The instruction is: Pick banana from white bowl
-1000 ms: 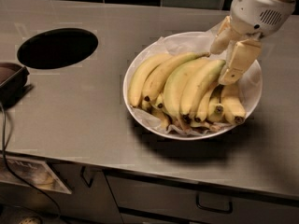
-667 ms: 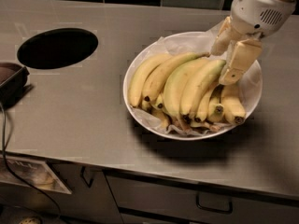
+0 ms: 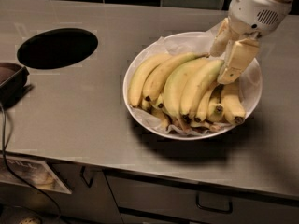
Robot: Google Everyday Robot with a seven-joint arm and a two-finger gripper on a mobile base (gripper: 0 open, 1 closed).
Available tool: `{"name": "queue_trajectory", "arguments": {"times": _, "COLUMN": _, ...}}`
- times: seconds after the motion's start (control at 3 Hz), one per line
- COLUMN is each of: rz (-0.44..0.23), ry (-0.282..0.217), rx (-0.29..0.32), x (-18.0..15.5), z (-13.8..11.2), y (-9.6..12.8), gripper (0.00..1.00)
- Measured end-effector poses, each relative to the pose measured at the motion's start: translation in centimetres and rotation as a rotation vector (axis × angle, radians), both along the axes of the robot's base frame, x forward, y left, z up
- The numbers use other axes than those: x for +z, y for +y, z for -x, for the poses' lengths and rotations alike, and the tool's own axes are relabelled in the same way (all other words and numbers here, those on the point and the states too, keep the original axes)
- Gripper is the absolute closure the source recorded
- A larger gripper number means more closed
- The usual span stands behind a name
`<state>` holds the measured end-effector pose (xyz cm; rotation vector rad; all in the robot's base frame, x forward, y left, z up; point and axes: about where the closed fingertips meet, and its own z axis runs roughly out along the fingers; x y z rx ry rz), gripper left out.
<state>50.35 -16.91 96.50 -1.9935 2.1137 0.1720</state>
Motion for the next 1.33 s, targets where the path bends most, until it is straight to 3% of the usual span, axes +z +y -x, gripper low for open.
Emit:
{"name": "queue_trajectory", "arguments": {"times": 0.33, "rz": 0.000, "ry": 0.002, "rx": -0.002, "x": 0.00, "z": -0.05, "y": 0.04, "gripper": 0.59}}
{"name": "queue_trajectory", "arguments": {"times": 0.67, "rz": 0.000, "ry": 0.002, "rx": -0.002, "x": 0.00, "z": -0.05, "y": 0.04, "gripper": 0.59}}
{"name": "queue_trajectory", "arguments": {"times": 1.0, "rz": 0.000, "ry": 0.002, "rx": -0.002, "x": 0.00, "z": -0.05, "y": 0.04, "gripper": 0.68}}
{"name": "queue_trajectory", "arguments": {"times": 1.33, "rz": -0.017, "ry": -0.041, "rx": -0.013, "x": 0.23, "z": -0.92, "y": 0.34, "gripper": 0.85}}
